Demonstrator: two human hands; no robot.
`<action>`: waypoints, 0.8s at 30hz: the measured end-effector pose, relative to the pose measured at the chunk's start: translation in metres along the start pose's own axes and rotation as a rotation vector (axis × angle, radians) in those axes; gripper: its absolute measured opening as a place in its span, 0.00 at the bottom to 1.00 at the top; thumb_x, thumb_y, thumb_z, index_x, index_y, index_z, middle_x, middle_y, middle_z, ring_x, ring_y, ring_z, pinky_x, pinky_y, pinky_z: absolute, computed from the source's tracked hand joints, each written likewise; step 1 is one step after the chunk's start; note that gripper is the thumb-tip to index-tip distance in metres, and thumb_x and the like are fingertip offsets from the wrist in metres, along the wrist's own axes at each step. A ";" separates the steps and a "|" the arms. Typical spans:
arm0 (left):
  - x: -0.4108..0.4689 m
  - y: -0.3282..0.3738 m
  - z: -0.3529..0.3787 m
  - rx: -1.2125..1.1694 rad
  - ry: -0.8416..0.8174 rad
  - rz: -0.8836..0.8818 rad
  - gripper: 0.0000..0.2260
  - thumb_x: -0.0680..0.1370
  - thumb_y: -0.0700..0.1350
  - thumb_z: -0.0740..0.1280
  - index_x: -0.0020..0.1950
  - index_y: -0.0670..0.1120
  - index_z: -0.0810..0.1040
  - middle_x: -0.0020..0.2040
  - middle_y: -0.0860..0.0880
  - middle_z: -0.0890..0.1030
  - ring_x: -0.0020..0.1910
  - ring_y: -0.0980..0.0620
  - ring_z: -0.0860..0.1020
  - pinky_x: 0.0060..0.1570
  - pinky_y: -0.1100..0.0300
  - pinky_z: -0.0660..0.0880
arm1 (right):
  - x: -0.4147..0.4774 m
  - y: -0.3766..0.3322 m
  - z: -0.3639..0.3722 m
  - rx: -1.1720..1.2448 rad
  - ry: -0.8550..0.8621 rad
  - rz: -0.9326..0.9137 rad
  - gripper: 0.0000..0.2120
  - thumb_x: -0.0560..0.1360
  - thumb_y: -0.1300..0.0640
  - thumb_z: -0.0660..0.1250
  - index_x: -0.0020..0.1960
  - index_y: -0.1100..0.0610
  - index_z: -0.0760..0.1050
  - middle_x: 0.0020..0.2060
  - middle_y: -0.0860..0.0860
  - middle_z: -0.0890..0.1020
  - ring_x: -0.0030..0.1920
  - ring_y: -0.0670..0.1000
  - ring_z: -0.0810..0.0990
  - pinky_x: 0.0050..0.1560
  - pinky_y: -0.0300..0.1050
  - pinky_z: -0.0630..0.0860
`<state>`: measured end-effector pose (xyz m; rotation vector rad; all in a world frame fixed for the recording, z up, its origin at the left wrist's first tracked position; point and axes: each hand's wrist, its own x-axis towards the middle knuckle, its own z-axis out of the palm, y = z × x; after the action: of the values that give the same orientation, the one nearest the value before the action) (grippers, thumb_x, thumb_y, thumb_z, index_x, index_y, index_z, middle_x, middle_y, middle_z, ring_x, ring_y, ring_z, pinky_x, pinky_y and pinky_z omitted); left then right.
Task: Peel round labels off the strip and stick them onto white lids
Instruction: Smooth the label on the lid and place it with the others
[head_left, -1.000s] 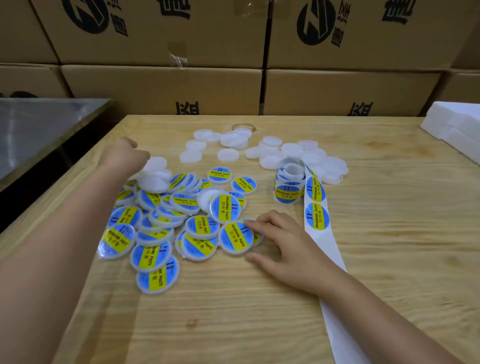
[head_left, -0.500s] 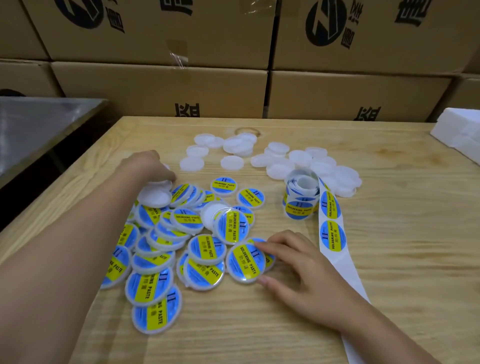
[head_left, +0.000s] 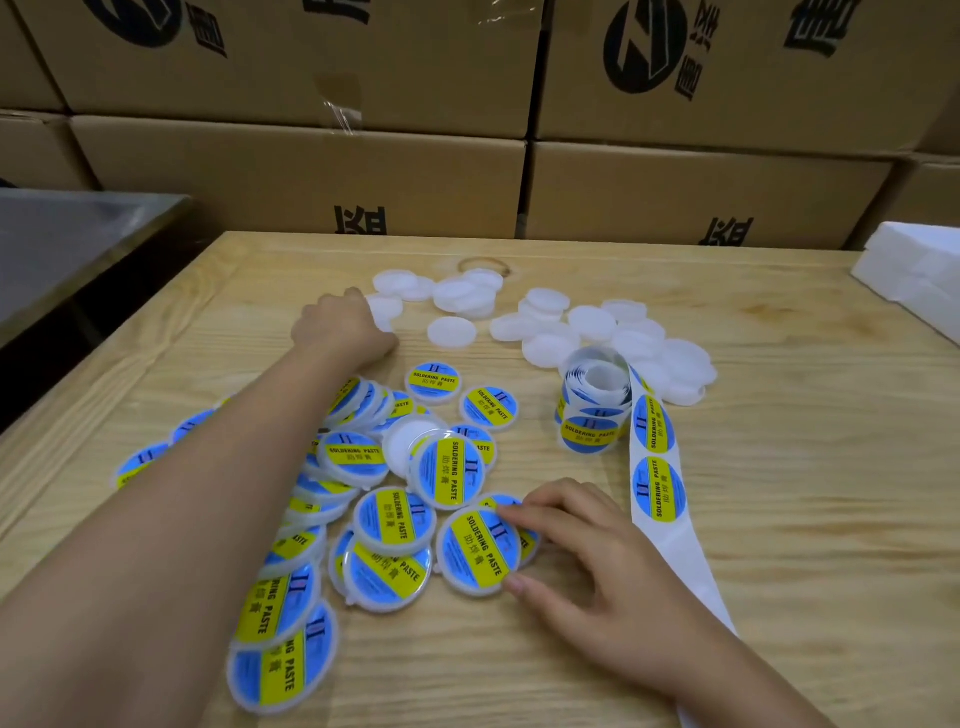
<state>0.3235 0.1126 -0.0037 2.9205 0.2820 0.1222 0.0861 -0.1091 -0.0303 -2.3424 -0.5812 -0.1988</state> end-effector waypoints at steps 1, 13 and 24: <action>0.000 0.000 0.002 0.019 0.002 0.005 0.25 0.74 0.56 0.66 0.64 0.43 0.68 0.60 0.41 0.73 0.61 0.39 0.71 0.48 0.53 0.68 | 0.000 0.000 0.000 0.002 -0.001 0.001 0.22 0.72 0.41 0.63 0.62 0.48 0.76 0.52 0.41 0.74 0.54 0.41 0.72 0.58 0.38 0.69; -0.022 0.073 0.021 -0.249 0.097 0.139 0.33 0.72 0.53 0.69 0.69 0.41 0.58 0.61 0.41 0.71 0.59 0.39 0.73 0.43 0.53 0.67 | 0.001 0.000 0.000 0.022 -0.002 0.002 0.22 0.72 0.41 0.63 0.62 0.49 0.76 0.51 0.42 0.74 0.53 0.43 0.73 0.57 0.43 0.70; -0.039 0.078 0.008 -0.254 0.091 0.185 0.26 0.67 0.50 0.74 0.59 0.41 0.68 0.57 0.43 0.74 0.54 0.42 0.74 0.41 0.56 0.66 | 0.002 0.008 0.004 -0.029 0.012 -0.023 0.23 0.72 0.49 0.67 0.66 0.53 0.74 0.56 0.46 0.75 0.58 0.47 0.73 0.60 0.45 0.69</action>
<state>0.3001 0.0282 0.0022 2.6858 0.0077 0.2966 0.0918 -0.1109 -0.0370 -2.3616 -0.6036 -0.2338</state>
